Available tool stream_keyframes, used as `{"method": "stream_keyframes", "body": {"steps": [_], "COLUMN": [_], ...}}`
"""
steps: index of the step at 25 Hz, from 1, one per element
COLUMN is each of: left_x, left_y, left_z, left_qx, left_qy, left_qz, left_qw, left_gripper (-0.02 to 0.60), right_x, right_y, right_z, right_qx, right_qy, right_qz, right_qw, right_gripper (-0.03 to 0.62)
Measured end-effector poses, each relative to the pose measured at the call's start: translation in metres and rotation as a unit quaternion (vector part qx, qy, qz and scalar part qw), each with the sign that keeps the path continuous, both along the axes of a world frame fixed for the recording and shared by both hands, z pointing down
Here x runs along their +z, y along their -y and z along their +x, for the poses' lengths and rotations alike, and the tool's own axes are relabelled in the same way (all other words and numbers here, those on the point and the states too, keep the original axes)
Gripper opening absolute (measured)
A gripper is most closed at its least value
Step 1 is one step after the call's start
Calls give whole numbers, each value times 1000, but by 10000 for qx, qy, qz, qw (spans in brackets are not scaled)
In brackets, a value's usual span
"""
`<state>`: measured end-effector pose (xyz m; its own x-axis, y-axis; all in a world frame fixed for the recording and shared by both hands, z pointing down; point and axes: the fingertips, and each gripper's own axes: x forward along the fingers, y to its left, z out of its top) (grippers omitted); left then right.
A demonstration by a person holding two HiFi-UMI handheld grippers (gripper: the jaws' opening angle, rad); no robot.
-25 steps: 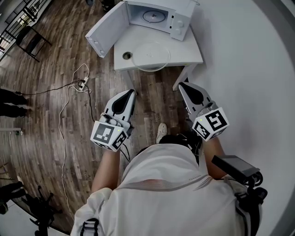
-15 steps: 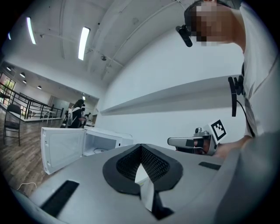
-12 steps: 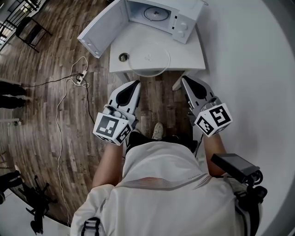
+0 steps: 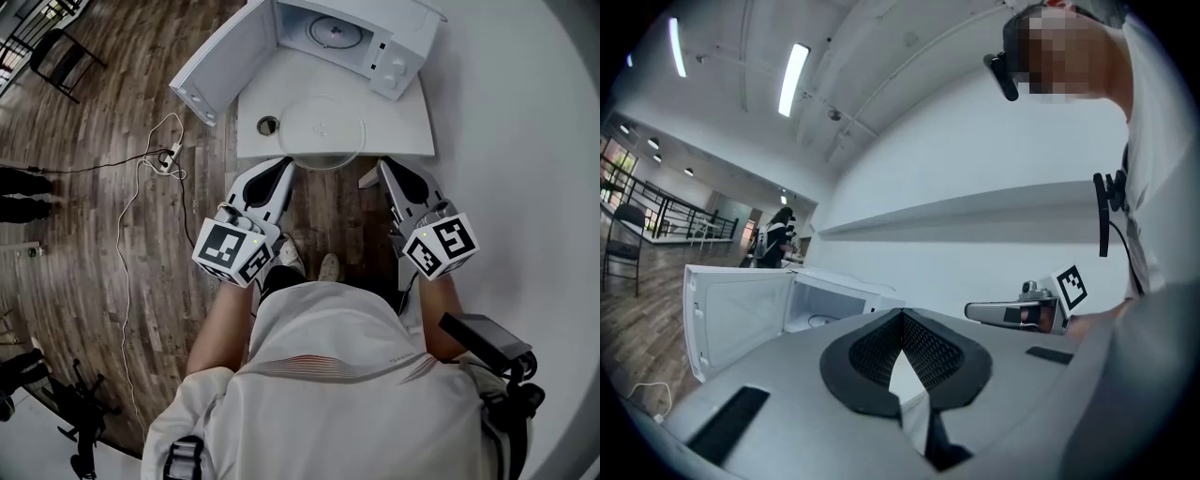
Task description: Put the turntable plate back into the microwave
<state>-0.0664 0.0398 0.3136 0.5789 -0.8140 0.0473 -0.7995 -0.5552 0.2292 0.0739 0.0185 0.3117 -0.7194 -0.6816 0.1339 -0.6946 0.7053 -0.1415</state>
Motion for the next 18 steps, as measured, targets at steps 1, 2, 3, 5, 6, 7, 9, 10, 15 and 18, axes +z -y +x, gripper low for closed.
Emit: {"method": "stream_keyframes", "body": {"steps": [1,2,3,5,6,7,9,10,15,18], "left_x": [-1,-2,-2,1,3,6,10,12,26,32], "left_y": [7,14,20,34,41,47,57,61,75,84], "left_z": [-6,-12,-20,-37,-45,-51,-57,-58,-61,-59], "left_qx": [33,70,105,142,153,176,270,311,403,392], "left_qy": [-100,-215,-349,-588,-598,-530,-416,-417,-798,-1010], "left_qz": [-22,-51,-98,-217,-251,-264,-287,-308,-565,-756], "left_qw": [9999,9997,9993,9979,9978,9981,9984,9982,9944,9912], "left_gripper": [9,9,9,9,9,9,9,9,9,9], "right_x": [-2,-4,-5,-4,-3,-1,4,8,21,22], "right_y": [6,12,17,26,30,33,39,41,54,64], "right_z": [-4,-8,-12,-24,-30,-36,-46,-48,-53,-53], "right_qx": [41,90,143,235,265,284,293,295,337,298], "right_qy": [-19,-31,-35,-43,-56,-77,-123,-144,-235,-230], "right_qz": [20,35,41,35,26,15,-21,-50,-228,-222], "right_qw": [10000,9999,9999,9997,9996,9996,9995,9994,9989,9990], "right_gripper": [5,5,5,5,5,5,5,5,5,5]}}
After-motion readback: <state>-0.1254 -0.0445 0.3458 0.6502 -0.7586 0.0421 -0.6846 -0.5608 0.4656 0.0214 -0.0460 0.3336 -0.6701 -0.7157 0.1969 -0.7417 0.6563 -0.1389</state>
